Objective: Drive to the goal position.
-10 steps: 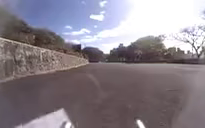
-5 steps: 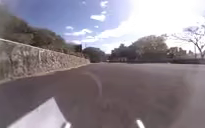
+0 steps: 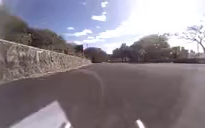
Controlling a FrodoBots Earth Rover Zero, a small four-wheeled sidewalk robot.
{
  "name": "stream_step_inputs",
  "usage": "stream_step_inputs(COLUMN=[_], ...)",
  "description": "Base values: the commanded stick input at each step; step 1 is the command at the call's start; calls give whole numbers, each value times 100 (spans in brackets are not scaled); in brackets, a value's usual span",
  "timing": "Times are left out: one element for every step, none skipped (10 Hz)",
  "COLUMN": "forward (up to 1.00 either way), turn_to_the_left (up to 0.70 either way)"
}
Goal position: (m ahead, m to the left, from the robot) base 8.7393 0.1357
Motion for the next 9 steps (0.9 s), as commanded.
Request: stream_step_inputs(forward=[70,70,70,70,70,70,70,70,70], turn_to_the_left=[0,0,0,0,0,0,0,0,0])
